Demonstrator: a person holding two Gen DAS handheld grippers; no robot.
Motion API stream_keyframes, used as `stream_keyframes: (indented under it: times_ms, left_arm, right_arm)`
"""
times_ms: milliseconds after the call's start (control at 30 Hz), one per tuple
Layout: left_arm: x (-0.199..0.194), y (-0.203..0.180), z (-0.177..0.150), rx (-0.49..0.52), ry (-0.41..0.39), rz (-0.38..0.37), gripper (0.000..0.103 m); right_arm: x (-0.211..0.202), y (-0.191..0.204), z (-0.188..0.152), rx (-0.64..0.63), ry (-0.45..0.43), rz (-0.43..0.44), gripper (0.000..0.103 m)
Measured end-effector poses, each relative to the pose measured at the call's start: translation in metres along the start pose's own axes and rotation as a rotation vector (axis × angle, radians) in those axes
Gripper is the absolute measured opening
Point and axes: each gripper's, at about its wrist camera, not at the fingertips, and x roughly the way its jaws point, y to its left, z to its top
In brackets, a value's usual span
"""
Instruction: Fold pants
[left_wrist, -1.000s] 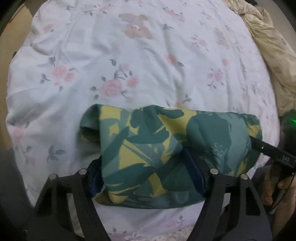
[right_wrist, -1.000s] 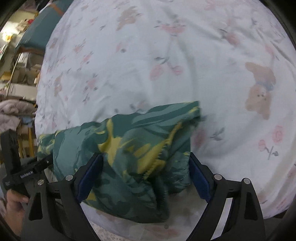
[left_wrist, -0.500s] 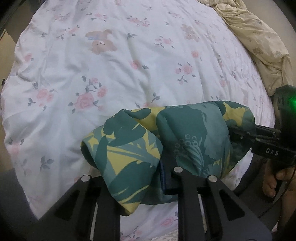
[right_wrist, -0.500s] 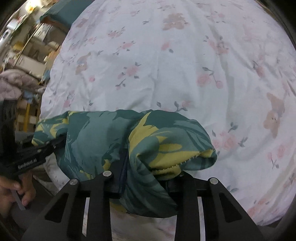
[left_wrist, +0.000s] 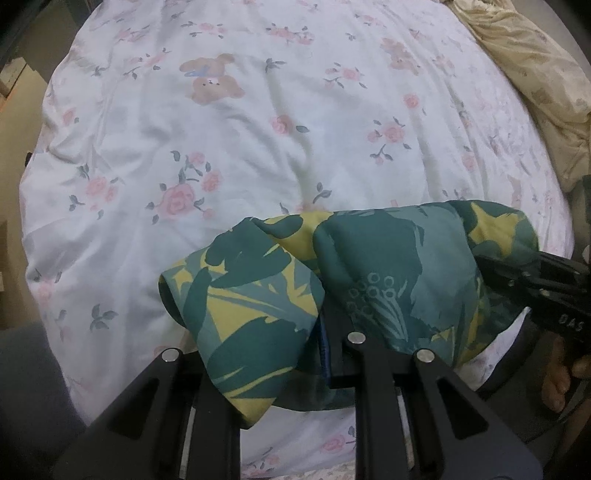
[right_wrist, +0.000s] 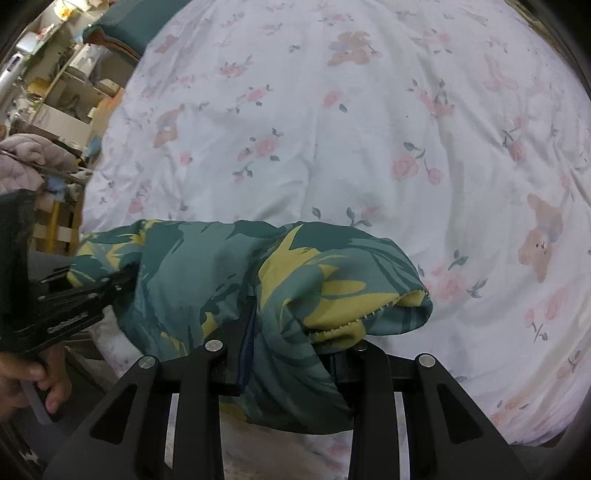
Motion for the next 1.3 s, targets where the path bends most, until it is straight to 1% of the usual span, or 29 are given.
stream_keyframes:
  times_ms: [100,200,467,533,600,733,833,967,1000,1067,1133,1200,1300]
  left_arm:
    - [0.002,-0.002,0.003,-0.008,0.013,0.013,0.016]
    - [0.003,-0.002,0.003,-0.01,0.014,0.016,0.016]
    - [0.004,-0.003,0.003,-0.002,0.0,0.002,0.016]
    - [0.002,-0.001,0.001,0.01,-0.015,-0.005,0.015]
    - [-0.002,0.001,-0.003,0.016,-0.035,-0.013,0.015]
    - [-0.014,0.007,-0.01,0.022,-0.082,-0.038,0.013]
    - [-0.026,0.012,-0.012,0.018,-0.118,-0.06,0.013]
    - [-0.049,0.01,-0.011,0.05,-0.187,-0.091,0.012]
    - [-0.053,0.01,-0.011,0.055,-0.201,-0.1,0.012]
    - [-0.063,0.011,-0.009,0.061,-0.235,-0.126,0.012]
    - [-0.07,0.011,-0.002,0.06,-0.246,-0.142,0.012]
    - [-0.079,0.011,0.008,0.056,-0.277,-0.152,0.012]
    - [-0.098,0.014,0.026,0.06,-0.339,-0.186,0.012]
  right_arm:
    - [-0.005,0.0,0.0,0.002,-0.014,0.011,0.031]
    - [-0.004,0.007,0.0,-0.022,-0.014,-0.011,0.031]
    - [0.0,0.005,0.001,-0.025,-0.003,-0.012,0.031]
    - [0.0,0.005,0.002,-0.029,-0.004,-0.014,0.029]
    - [-0.001,0.004,0.001,-0.02,-0.011,-0.005,0.026]
    - [-0.009,0.0,0.0,0.002,-0.041,0.032,0.02]
    - [-0.017,-0.003,0.0,0.019,-0.075,0.051,0.017]
    - [-0.035,-0.008,0.0,0.056,-0.144,0.08,0.016]
    - [-0.041,-0.009,0.0,0.063,-0.174,0.092,0.016]
    - [-0.049,-0.01,0.001,0.068,-0.208,0.099,0.015]
    - [-0.058,-0.014,0.004,0.088,-0.256,0.138,0.015]
    - [-0.069,-0.017,0.011,0.105,-0.297,0.189,0.015]
    - [-0.082,-0.014,0.025,0.086,-0.344,0.205,0.015]
